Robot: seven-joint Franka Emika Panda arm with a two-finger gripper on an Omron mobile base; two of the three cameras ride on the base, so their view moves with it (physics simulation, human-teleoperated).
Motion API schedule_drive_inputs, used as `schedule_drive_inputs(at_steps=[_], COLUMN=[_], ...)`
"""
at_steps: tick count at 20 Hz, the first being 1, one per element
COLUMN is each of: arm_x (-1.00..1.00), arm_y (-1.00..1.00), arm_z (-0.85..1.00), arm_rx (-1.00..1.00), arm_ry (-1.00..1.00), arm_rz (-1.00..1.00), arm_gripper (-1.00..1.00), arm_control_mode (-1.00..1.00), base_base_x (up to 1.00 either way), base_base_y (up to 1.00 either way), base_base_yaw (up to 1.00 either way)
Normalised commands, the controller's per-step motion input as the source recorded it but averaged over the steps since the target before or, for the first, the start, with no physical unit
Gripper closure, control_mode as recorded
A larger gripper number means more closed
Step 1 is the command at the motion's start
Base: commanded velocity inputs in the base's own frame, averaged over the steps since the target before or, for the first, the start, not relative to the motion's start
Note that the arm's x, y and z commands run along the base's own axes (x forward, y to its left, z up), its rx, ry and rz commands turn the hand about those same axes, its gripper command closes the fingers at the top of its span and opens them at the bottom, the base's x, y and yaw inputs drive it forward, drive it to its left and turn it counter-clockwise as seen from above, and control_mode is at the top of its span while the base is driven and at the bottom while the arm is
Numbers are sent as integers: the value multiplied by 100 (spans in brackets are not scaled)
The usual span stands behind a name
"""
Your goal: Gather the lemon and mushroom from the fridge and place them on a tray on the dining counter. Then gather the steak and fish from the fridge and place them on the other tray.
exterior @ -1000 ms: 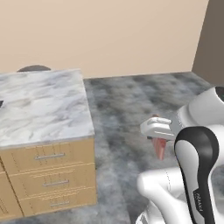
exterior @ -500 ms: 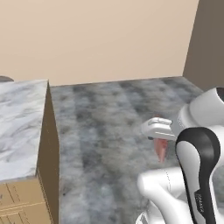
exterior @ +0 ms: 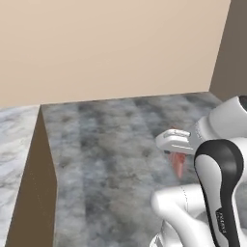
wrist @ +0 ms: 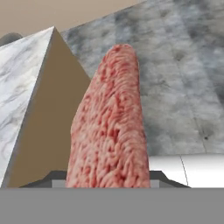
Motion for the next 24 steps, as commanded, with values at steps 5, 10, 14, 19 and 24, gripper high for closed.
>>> schedule_drive_inputs(at_steps=[5,10,14,19,24], arm_x=[0,0,0,0,0], arm_y=[0,0,0,0,0], arm_z=[0,0,0,0,0], arm_rx=[0,0,0,0,0], arm_ry=[0,0,0,0,0], arm_rz=[0,0,0,0,0], arm_gripper=[100,100,100,100,100], arm_control_mode=[100,100,100,100,100], base_base_x=[100,100,100,100,100], base_base_y=[-14,-20,-14,-6,0], base_base_yaw=[14,16,18,18,16])
